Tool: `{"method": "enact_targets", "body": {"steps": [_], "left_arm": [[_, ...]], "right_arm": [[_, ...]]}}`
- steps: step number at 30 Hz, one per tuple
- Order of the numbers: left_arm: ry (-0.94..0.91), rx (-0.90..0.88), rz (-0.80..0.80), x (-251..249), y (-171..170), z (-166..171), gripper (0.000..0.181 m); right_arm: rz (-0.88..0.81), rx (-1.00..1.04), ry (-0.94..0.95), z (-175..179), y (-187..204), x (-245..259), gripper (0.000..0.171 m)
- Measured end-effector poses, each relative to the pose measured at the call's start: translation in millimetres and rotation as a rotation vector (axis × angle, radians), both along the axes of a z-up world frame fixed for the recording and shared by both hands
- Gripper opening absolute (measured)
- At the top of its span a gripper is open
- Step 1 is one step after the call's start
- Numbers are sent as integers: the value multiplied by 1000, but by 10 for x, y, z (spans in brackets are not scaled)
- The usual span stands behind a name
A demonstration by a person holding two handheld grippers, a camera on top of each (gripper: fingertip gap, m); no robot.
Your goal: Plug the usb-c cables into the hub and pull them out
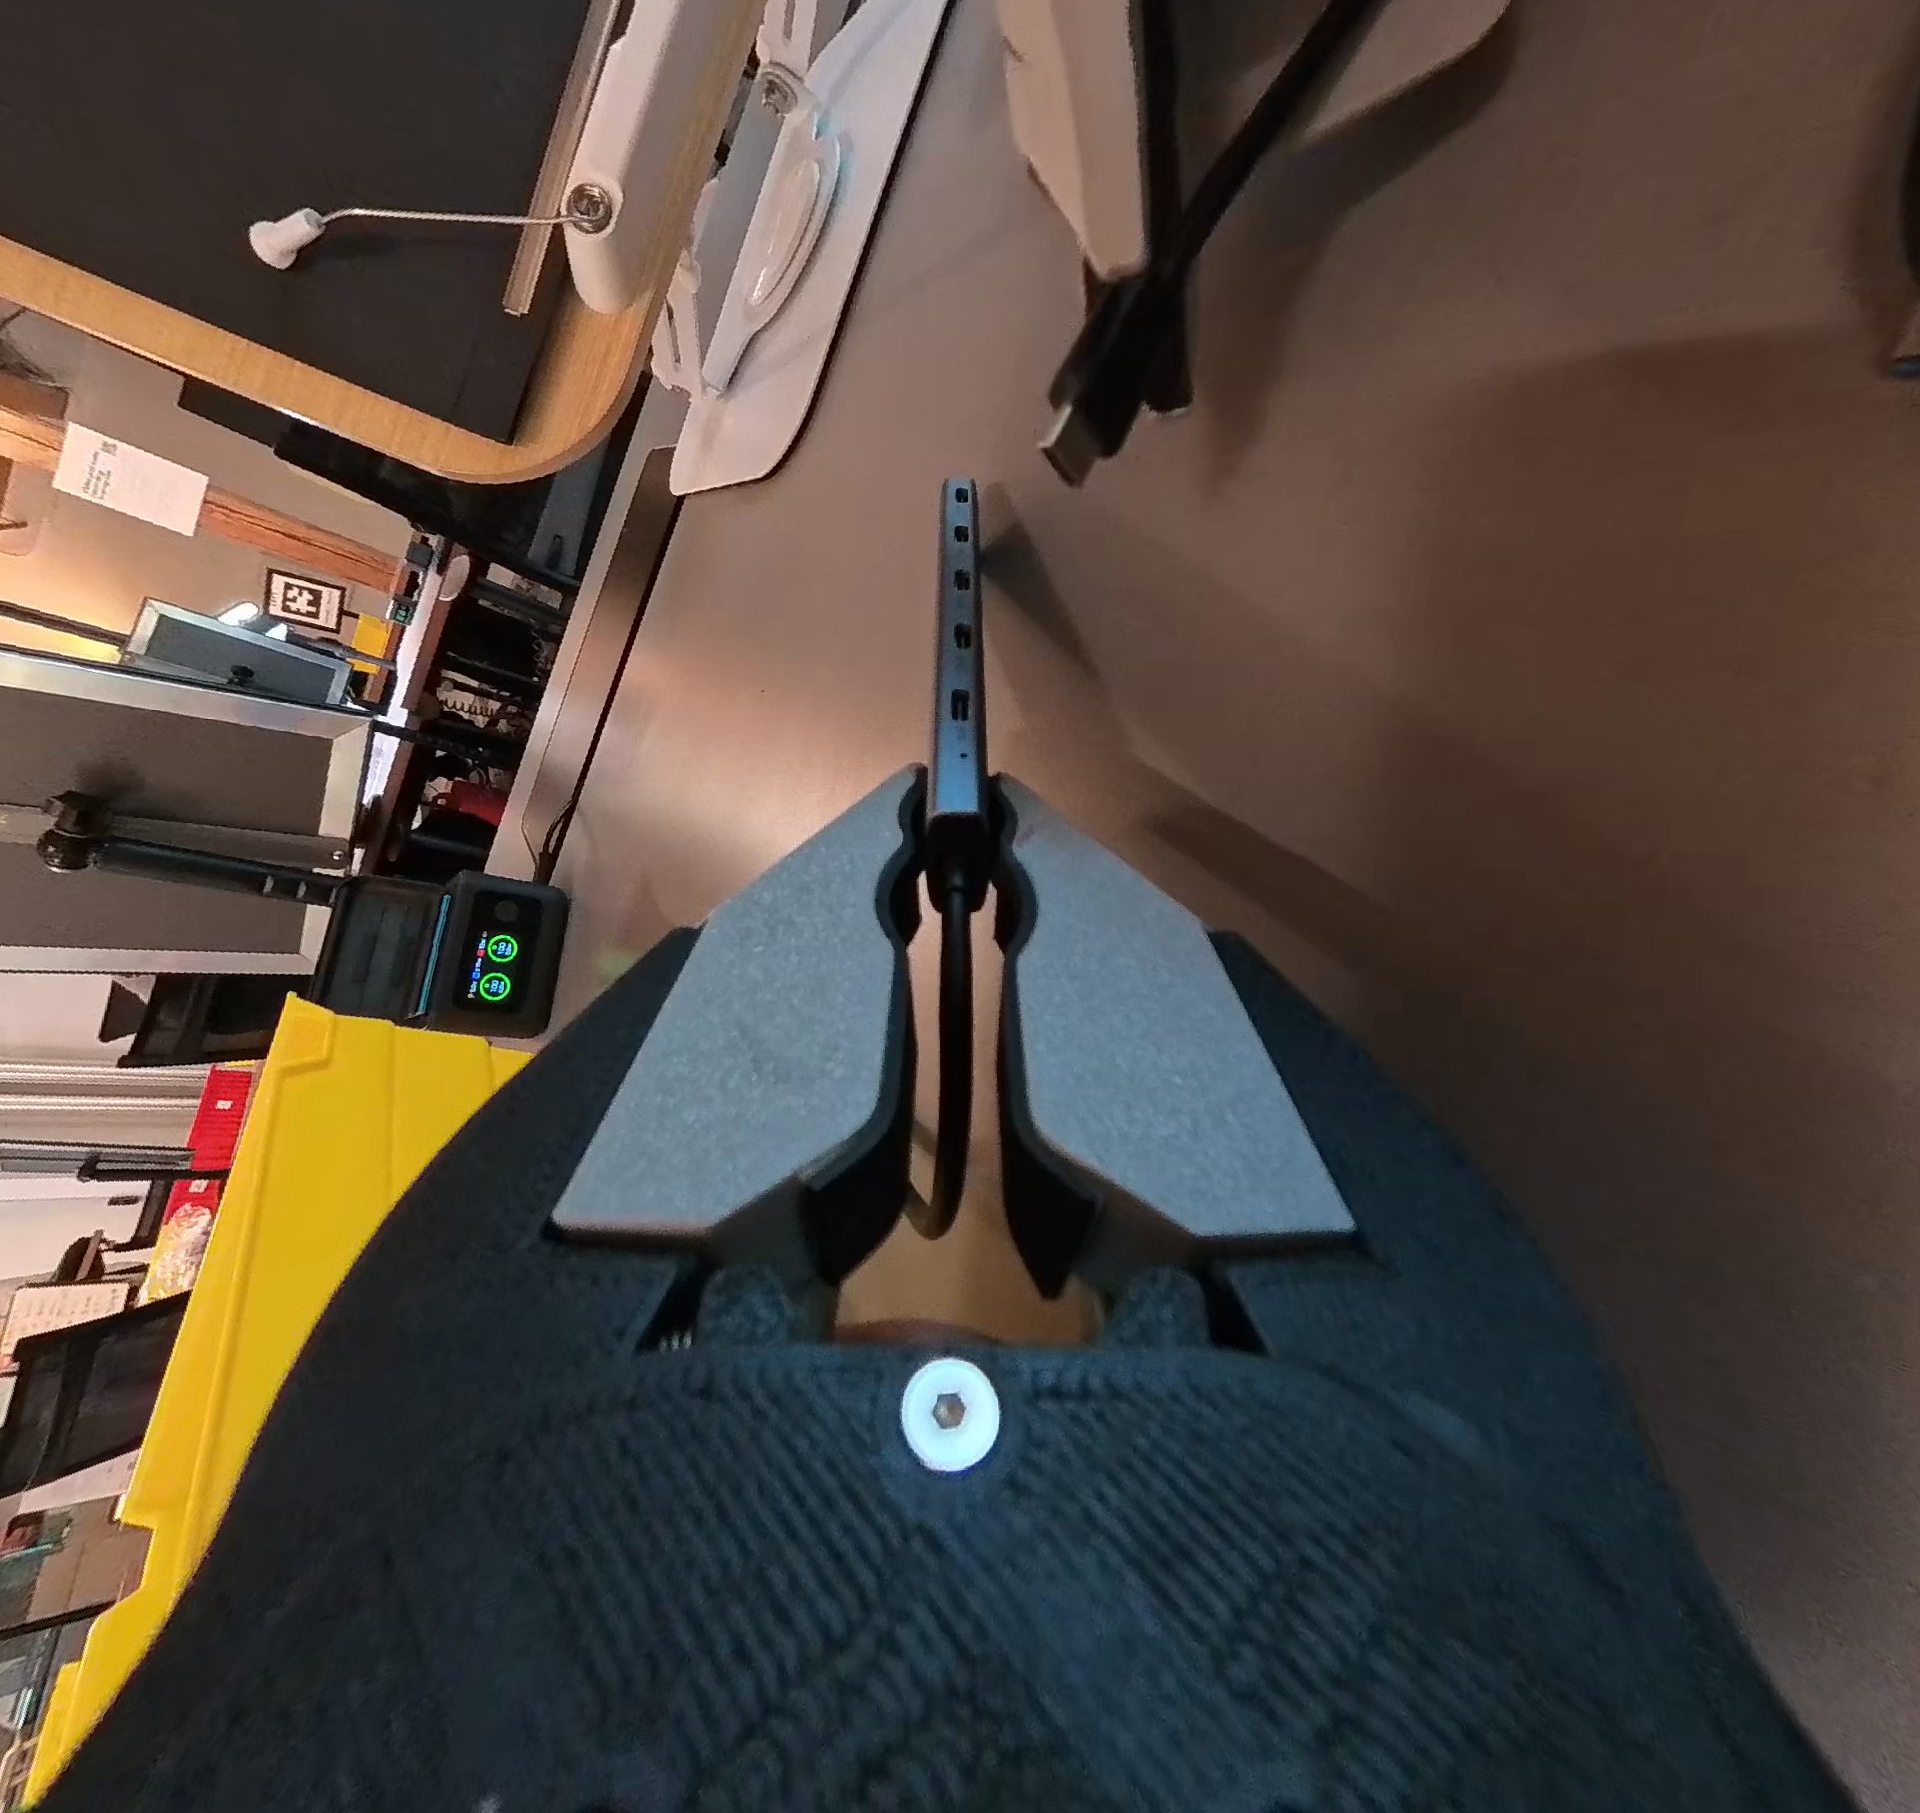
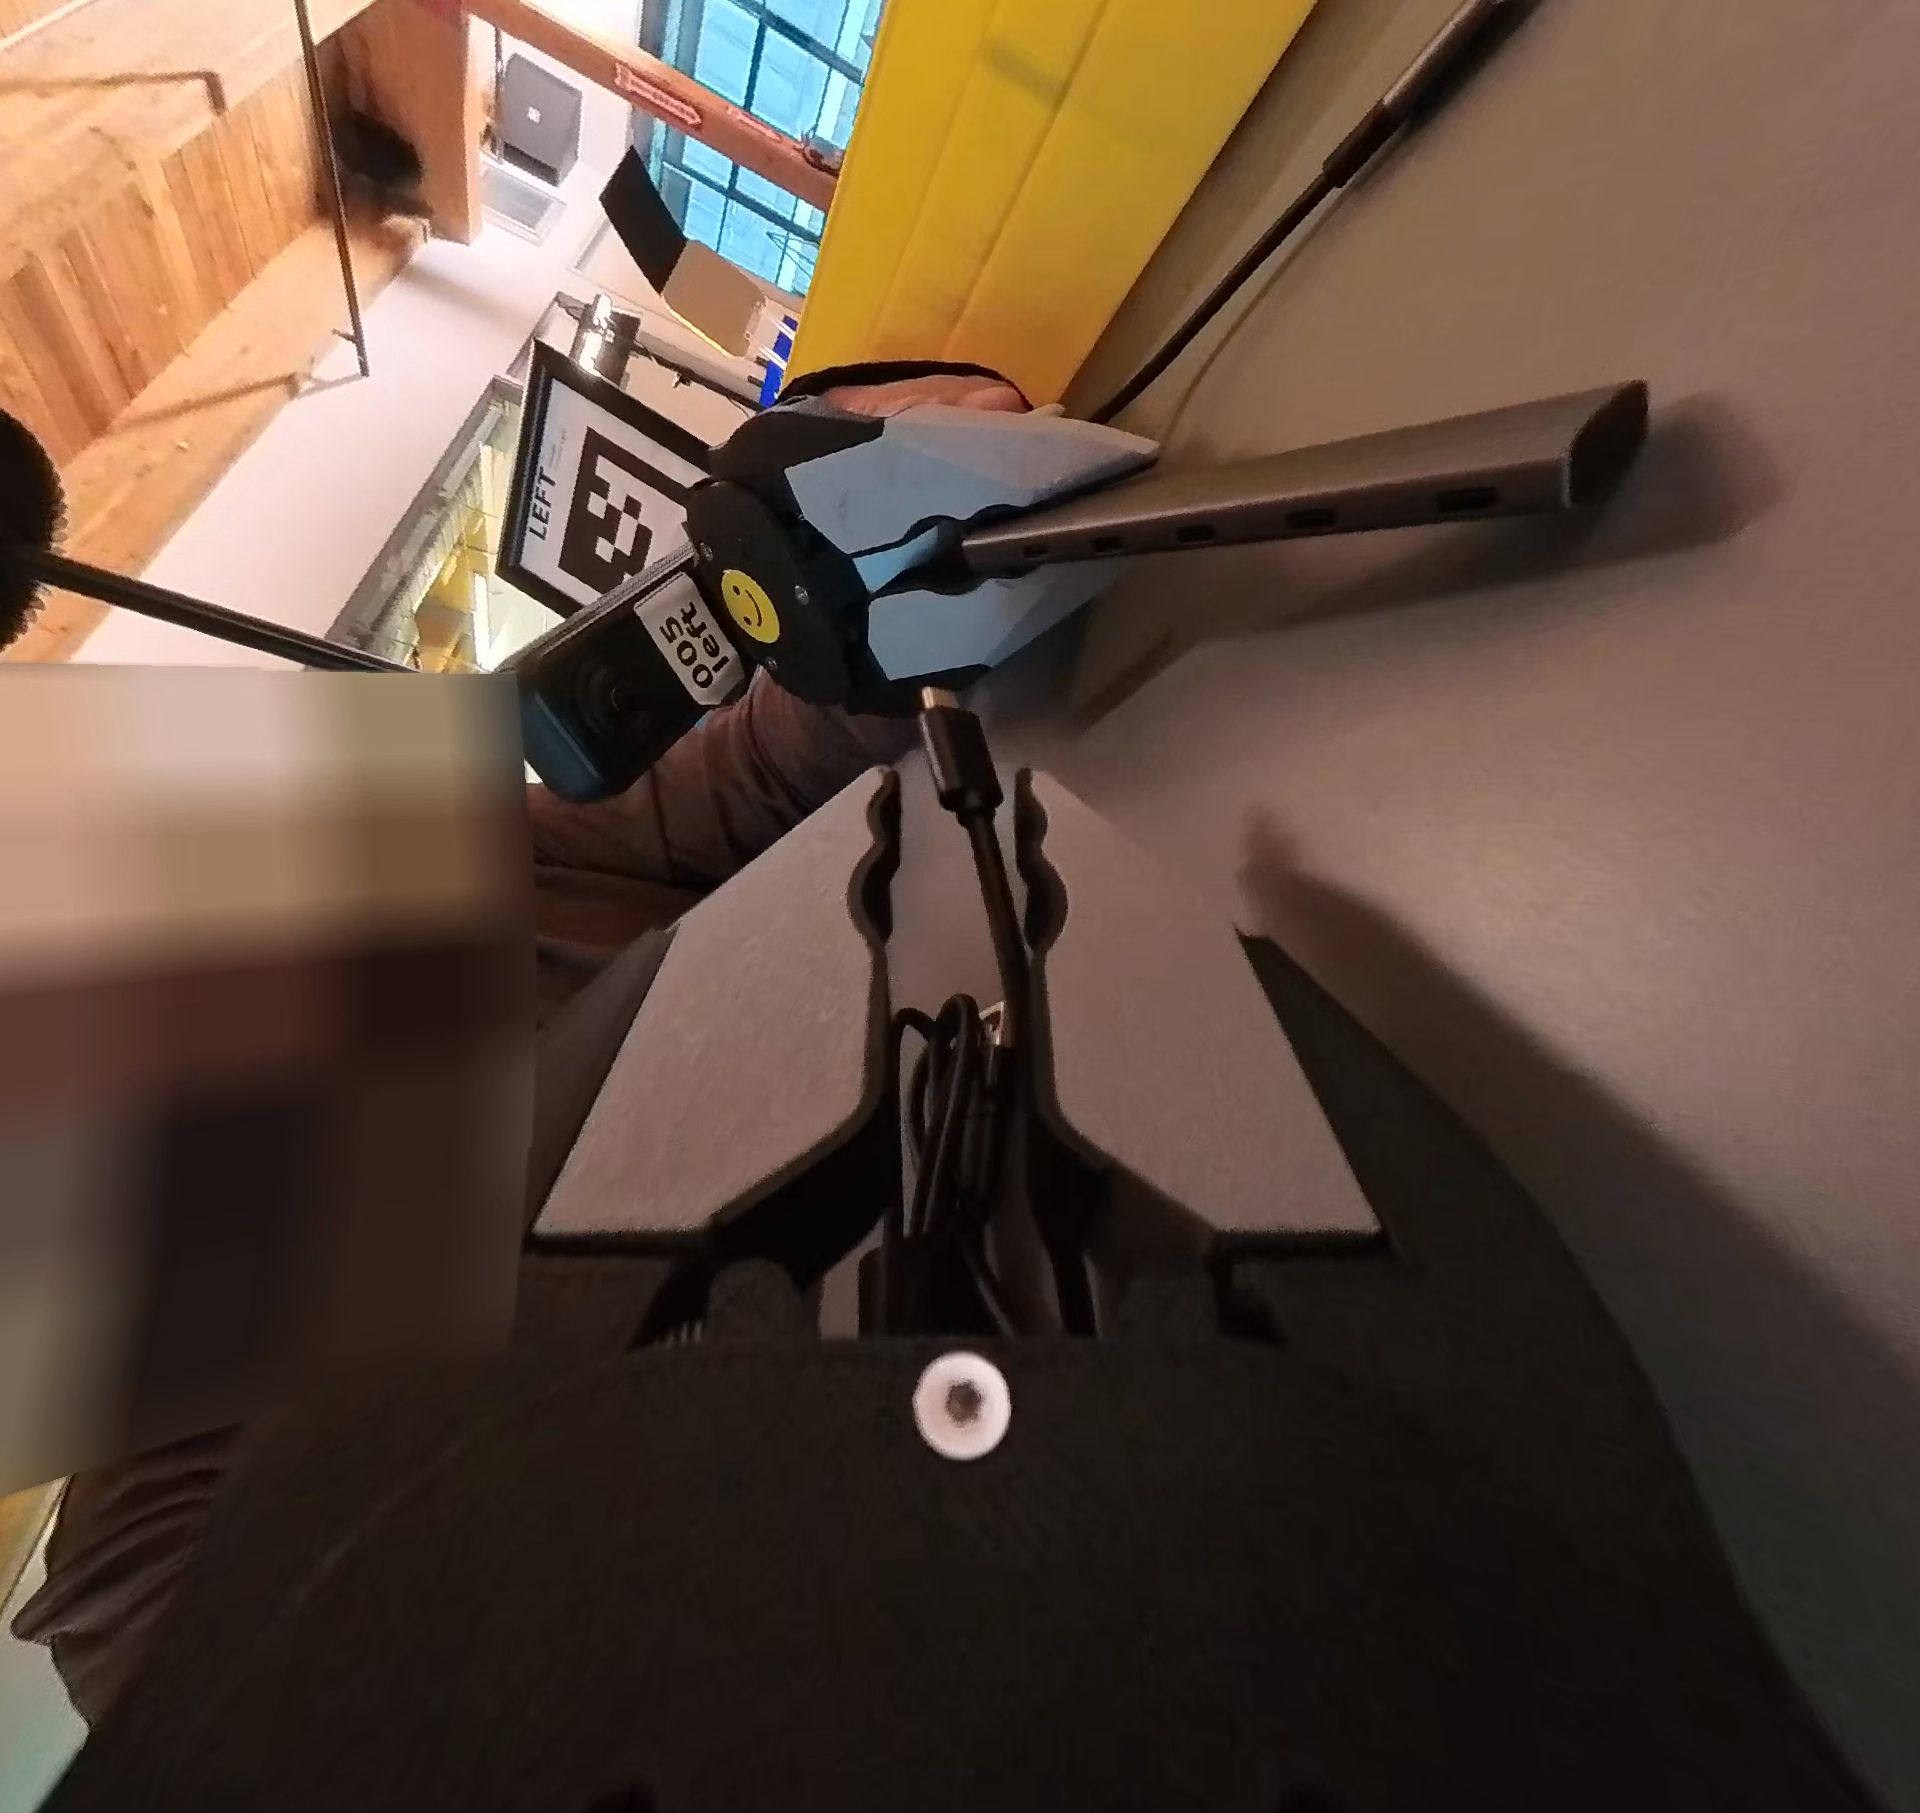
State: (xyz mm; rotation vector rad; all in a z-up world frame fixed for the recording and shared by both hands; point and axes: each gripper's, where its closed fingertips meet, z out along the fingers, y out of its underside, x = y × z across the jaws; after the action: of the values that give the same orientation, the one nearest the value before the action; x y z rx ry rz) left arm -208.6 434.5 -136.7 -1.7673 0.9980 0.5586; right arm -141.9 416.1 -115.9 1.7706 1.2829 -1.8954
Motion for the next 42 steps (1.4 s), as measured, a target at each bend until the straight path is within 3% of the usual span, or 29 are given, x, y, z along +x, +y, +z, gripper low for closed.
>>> {"method": "enact_targets", "body": {"steps": [10, 16, 18, 24, 30, 37, 42], "left_arm": [[-2, -1, 1, 1, 0, -2, 7], [-1, 0, 1, -5, 0, 0, 7], [2, 5, 2, -12, -1, 11, 7], [38, 37, 28, -64, 17, 67, 7], [165, 103, 42, -61, 27, 141, 7], [207, 128, 28, 2, 19, 168, 6], [205, 134, 29, 14, 13, 192, 7]], "right_arm": [[5, -12, 10, 22, -10, -1, 10], [-12, 112, 38, 37, -9, -21, 9], [-53, 250, 57, 59, 35, -42, 9], [-226, 925, 49, 79, 203, -93, 9], [-268, 1447, 30, 99, 156, -202, 9], [-253, 1733, 54, 149, 70, -248, 9], [-277, 1775, 14, 115, 73, -278, 9]]}}
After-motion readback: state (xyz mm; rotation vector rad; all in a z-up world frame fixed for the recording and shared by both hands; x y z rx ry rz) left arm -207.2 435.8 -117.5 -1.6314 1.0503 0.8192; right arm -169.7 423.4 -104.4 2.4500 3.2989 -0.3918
